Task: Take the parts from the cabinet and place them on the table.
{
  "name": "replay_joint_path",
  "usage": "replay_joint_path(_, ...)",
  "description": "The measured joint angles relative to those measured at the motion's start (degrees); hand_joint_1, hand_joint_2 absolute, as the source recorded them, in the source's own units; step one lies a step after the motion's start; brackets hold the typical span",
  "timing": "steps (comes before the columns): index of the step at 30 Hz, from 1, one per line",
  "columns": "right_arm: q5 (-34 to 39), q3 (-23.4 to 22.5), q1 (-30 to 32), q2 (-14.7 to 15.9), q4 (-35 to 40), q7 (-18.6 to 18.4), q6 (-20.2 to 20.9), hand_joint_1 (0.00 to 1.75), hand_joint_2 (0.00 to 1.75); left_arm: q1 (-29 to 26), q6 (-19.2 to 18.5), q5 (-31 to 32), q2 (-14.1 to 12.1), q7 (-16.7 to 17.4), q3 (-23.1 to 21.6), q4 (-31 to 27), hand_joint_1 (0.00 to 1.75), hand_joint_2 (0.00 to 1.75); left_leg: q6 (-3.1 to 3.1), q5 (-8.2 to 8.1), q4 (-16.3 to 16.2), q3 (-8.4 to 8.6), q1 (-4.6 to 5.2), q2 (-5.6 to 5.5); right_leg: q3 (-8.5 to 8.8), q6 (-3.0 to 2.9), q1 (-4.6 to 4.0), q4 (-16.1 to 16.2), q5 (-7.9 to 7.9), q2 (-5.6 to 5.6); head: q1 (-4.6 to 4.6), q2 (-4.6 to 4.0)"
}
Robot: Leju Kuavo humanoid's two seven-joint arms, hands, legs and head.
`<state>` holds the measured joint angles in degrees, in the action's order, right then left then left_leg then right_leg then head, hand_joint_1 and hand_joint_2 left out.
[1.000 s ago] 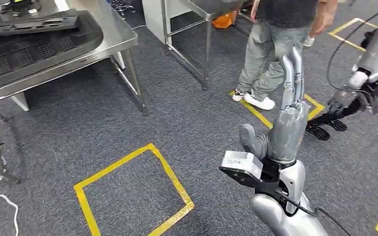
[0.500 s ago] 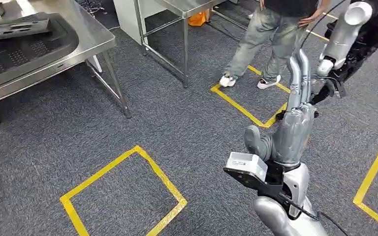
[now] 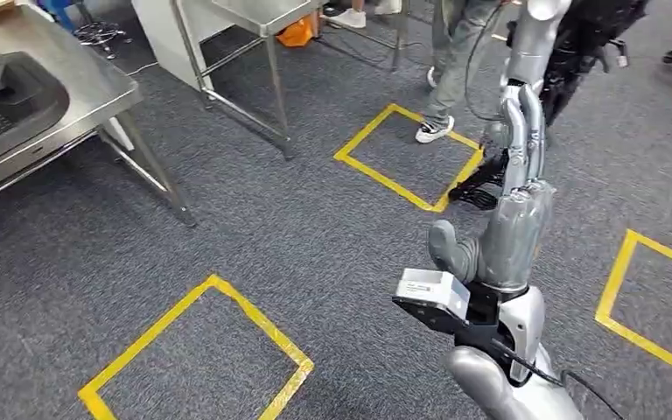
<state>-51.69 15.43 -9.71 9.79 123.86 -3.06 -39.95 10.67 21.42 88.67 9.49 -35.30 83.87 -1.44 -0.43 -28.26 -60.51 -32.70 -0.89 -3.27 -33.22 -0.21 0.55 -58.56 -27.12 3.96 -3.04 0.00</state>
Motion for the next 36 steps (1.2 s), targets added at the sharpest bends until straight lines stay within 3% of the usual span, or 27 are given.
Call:
replay_joint_path(1,0.00,0.02,-0.09,0.00,0.00,-0.02,0.00,0.00,0.00,0.02,0.00,0.00,0.00,0.00,0.00,0.00,0.00,0.00,0.04,-0.24,0.97,0.18,-0.24,-1.67,-0.51,0.28,-0.40,-0.63,-0.16,0.52,0.11,0.00)
replay_joint_path(3,-0.02,0.04,-0.03,-0.02,0.04,-0.15,0.00,0.00,0.00,0.09,-0.02,0.04,0.02,0.02,-0.02,0.00,0.00,0.00,0.20,-0.60,1.23,0.17,0.18,-0.72,-1.15,0.86,0.18,-0.43,0.12,1.67,0.11,0.00)
replay_joint_path(5,-0.07,0.02,0.02,0.00,0.07,-0.17,0.00,0.00,0.00,0.11,0.00,0.07,0.07,0.02,-0.02,0.00,0.00,0.00,0.95,-0.25,1.92,0.44,-0.01,0.50,-1.21,1.51,0.30,-0.36,0.19,2.67,0.15,0.00)
replay_joint_path(6,-0.11,-0.02,0.10,0.09,0.09,-0.22,-0.02,0.00,0.00,0.21,0.00,0.09,0.04,0.02,-0.02,0.00,0.00,0.00,1.27,-0.06,2.23,0.73,-0.10,1.25,-1.34,1.65,0.18,-1.48,-0.60,0.14,-0.02,0.00)
replay_joint_path(7,-0.13,-0.02,-0.09,0.15,0.09,-0.26,0.00,0.00,0.00,0.23,0.00,0.15,0.07,0.02,-0.02,0.00,0.00,0.00,1.49,-0.05,2.31,0.79,-0.08,1.83,-2.69,1.89,0.04,-4.23,-2.49,-1.97,-0.75,0.00)
replay_joint_path(9,-0.20,-0.02,0.07,0.20,0.09,-0.55,0.00,0.00,0.00,0.09,-0.02,0.26,0.07,0.02,-0.02,0.00,0.00,0.00,1.73,-0.18,2.30,0.78,0.12,3.33,-7.11,2.35,0.22,-13.38,-6.92,-3.25,-1.07,0.00)
replay_joint_path(10,-0.22,-0.02,0.14,0.22,0.09,-0.66,0.00,0.00,0.00,0.04,-0.02,0.26,0.07,0.02,-0.02,0.00,0.00,0.00,1.80,-0.23,2.28,0.76,0.17,4.08,-8.92,2.45,0.29,-17.01,-8.07,-3.38,-1.11,0.00)
replay_joint_path(11,-0.33,-0.02,0.22,0.26,0.09,-0.70,-0.02,0.00,0.00,0.03,-0.02,0.26,0.07,0.02,-0.02,0.00,0.00,0.00,1.78,-0.30,2.27,0.79,0.20,4.74,-9.61,2.49,0.36,-18.29,-7.86,-3.46,-1.14,0.00)
replay_joint_path(12,-0.37,-0.02,0.34,0.28,0.09,-0.79,0.00,0.00,0.00,0.07,-0.02,0.31,0.07,0.02,-0.02,0.00,0.00,0.00,1.77,-0.39,2.27,0.90,0.22,5.33,-8.80,2.45,0.39,-16.65,-6.33,-3.59,-1.14,0.00)
replay_joint_path(14,-0.42,-0.02,0.37,0.33,0.13,-0.81,0.00,0.00,0.00,0.17,-0.02,0.46,0.07,0.02,-0.02,0.00,0.00,0.00,1.54,-0.70,2.27,1.38,0.21,6.38,-3.56,2.28,0.38,-6.75,-1.15,-4.42,-1.27,0.00)
replay_joint_path(15,-0.46,-0.02,0.36,0.37,0.22,-0.83,0.00,0.00,0.00,0.20,-0.02,0.48,0.09,0.02,-0.02,0.00,0.00,0.00,1.25,-0.91,2.27,1.66,0.31,6.77,-0.84,2.08,0.29,-1.48,0.53,-6.32,-1.38,0.00)
replay_joint_path(16,-0.46,-0.02,0.34,0.39,0.22,-0.83,0.00,0.00,0.00,0.23,-0.02,0.53,0.07,0.02,-0.02,0.00,0.00,0.00,0.94,-1.11,2.15,1.65,0.76,7.12,-0.57,1.70,-0.45,-0.55,-0.32,-7.21,-1.40,0.00)
replay_joint_path(17,-0.46,-0.02,0.45,0.39,0.35,-0.89,-0.02,0.00,0.00,0.23,-0.02,0.61,0.07,0.02,-0.02,0.00,0.00,0.00,0.64,-1.15,2.16,1.71,0.76,7.25,-0.75,1.06,-0.39,-0.43,0.00,-6.40,-1.27,0.00)
replay_joint_path(20,-0.63,-0.07,0.74,0.48,0.72,-0.92,0.00,0.00,0.00,0.29,-0.02,0.66,0.09,0.02,-0.02,0.00,0.00,0.00,-0.21,-1.35,2.41,2.25,0.76,8.42,-0.83,0.23,-0.33,-0.09,0.13,-5.12,-1.05,0.00)
replay_joint_path(21,-0.76,-0.09,0.78,0.48,0.92,-0.96,-0.02,0.00,0.00,0.31,-0.02,0.70,0.07,0.02,-0.02,0.00,0.00,0.00,-0.57,-2.21,1.53,2.38,0.41,7.26,-0.48,-0.11,-0.08,0.26,0.39,-4.79,-1.01,0.00)
replay_joint_path(22,-0.90,-0.09,0.70,0.50,1.12,-0.98,-0.02,0.00,0.00,0.31,-0.02,0.74,0.07,0.02,-0.02,0.00,0.00,0.00,-0.70,-3.81,-0.64,1.54,0.41,5.48,-0.43,-0.39,-0.08,0.30,0.42,-4.46,-0.72,0.00)
replay_joint_path(23,-1.09,-0.09,0.73,0.50,1.14,-1.03,-0.02,0.00,0.00,0.30,-0.02,0.74,0.07,0.02,-0.02,0.00,0.00,0.00,-0.75,-6.06,-4.57,-0.20,0.39,4.60,-0.44,-0.65,-0.12,0.29,0.41,-4.17,-0.44,0.00)
replay_joint_path(25,-1.14,-0.09,0.85,0.50,1.14,-1.22,-0.02,0.00,0.00,0.23,-0.02,0.74,0.07,0.04,-0.02,0.00,0.00,0.00,-0.84,-9.90,-13.99,-4.80,0.46,3.90,-0.48,-0.79,-0.37,0.24,0.38,-3.14,-0.22,0.00)
replay_joint_path(26,-1.16,-0.09,0.89,0.50,1.14,-1.27,0.00,0.00,0.00,0.16,-0.02,0.74,0.07,0.07,-0.02,0.00,0.00,0.00,-0.78,-10.01,-16.25,-6.09,0.47,3.82,-0.46,-0.80,-0.45,0.20,0.38,-2.54,-0.22,0.00)
replay_joint_path(27,-1.18,-0.09,1.00,0.50,1.16,-1.40,0.00,0.00,0.00,0.13,-0.02,0.77,0.07,0.07,-0.02,0.00,0.00,0.00,-0.60,-8.64,-15.34,-5.90,0.47,3.77,-0.36,-0.82,-0.49,0.18,0.37,-1.89,-0.22,0.00)
replay_joint_path(28,-1.25,-0.09,1.06,0.50,1.16,-1.46,0.00,0.00,0.00,0.17,-0.04,0.81,0.07,0.07,-0.02,0.00,0.00,0.00,-0.36,-6.31,-12.15,-4.57,0.47,3.67,-0.24,-0.81,-0.51,0.14,0.36,-1.26,-0.18,0.00)
replay_joint_path(29,-1.31,-0.09,1.05,0.50,1.18,-1.55,-0.02,0.00,0.00,0.23,-0.02,0.81,0.07,0.07,-0.02,0.00,0.00,0.00,-0.08,-3.44,-7.26,-2.51,0.46,3.27,-0.10,-0.74,-0.52,0.05,0.31,-0.61,-0.15,0.00)
replay_joint_path(30,-1.33,-0.09,1.08,0.50,1.31,-1.60,-0.02,0.00,0.00,0.21,-0.04,0.81,0.07,0.07,-0.02,0.00,0.00,0.00,0.24,-0.60,-1.85,-0.26,0.44,2.02,-0.01,-0.60,-0.49,-0.08,0.20,-0.06,-0.09,0.00)
replay_joint_path(31,-1.33,-0.11,1.08,0.50,1.42,-1.64,-0.02,0.00,0.00,0.21,-0.04,0.81,0.04,0.09,-0.02,0.00,0.00,0.00,0.53,-0.65,0.68,0.58,0.42,-0.49,-0.31,-0.39,-0.65,-0.27,0.09,0.36,-0.02,0.00)
replay_joint_path(33,-1.31,-0.13,1.15,0.50,1.49,-1.73,0.00,0.00,0.00,0.25,-0.02,0.79,0.07,0.13,-0.02,0.00,0.00,0.00,0.45,-0.61,1.68,0.61,0.47,0.17,-0.86,0.09,-0.23,-0.43,0.21,1.33,-0.04,0.00)
replay_joint_path(35,-1.31,-0.20,1.43,0.50,1.71,-1.70,0.00,0.00,0.00,0.32,-0.02,0.68,0.07,0.13,-0.02,0.00,0.00,0.00,1.05,-0.44,1.92,0.80,0.71,0.95,-0.91,0.80,-0.10,-0.11,0.40,2.31,0.02,0.00)
replay_joint_path(36,-1.29,-0.33,1.58,0.59,1.86,-1.70,-0.02,0.00,0.00,0.35,-0.02,0.68,0.11,0.13,-0.02,0.00,0.00,0.00,1.58,-0.04,2.66,1.06,0.23,1.73,-0.91,0.89,-0.09,-0.62,-0.03,1.60,0.06,0.00)
